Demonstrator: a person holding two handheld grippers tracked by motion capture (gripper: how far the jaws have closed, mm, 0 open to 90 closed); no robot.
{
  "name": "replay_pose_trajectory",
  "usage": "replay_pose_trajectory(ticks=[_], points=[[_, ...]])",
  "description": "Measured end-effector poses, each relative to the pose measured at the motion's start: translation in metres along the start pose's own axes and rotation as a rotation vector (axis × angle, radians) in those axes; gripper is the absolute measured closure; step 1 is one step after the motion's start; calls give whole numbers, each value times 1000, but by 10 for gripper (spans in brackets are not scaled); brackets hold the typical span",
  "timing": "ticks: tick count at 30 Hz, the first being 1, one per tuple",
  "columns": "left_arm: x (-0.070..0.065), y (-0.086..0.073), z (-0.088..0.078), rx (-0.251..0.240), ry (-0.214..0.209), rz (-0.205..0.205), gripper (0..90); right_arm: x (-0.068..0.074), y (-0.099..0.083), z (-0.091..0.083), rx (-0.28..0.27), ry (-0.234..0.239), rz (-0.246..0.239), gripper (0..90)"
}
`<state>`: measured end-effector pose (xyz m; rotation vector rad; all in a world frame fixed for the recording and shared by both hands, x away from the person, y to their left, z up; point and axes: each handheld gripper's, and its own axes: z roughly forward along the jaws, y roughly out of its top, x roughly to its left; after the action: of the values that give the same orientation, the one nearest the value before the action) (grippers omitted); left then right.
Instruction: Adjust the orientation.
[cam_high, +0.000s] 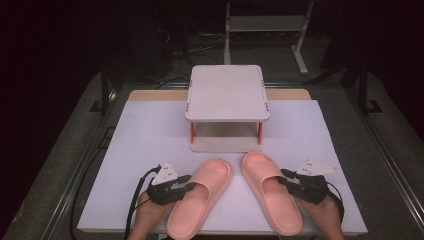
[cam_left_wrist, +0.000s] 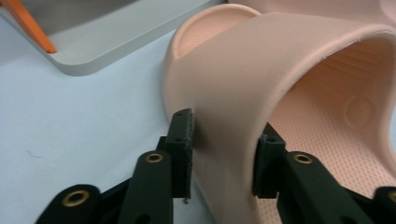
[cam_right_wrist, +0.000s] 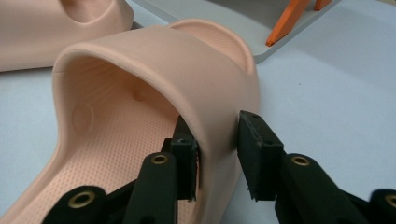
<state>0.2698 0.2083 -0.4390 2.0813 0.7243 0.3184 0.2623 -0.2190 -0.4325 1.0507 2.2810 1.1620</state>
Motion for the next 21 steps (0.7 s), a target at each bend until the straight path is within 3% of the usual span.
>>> replay_pose_trajectory(ticks=[7, 21], points=[[3, -1, -3, -9, 17, -14, 733, -6, -2, -3, -1, 11, 19, 757], [8, 0, -10, -28, 27, -32, 775, -9, -2, -6, 4, 17, 33, 784]])
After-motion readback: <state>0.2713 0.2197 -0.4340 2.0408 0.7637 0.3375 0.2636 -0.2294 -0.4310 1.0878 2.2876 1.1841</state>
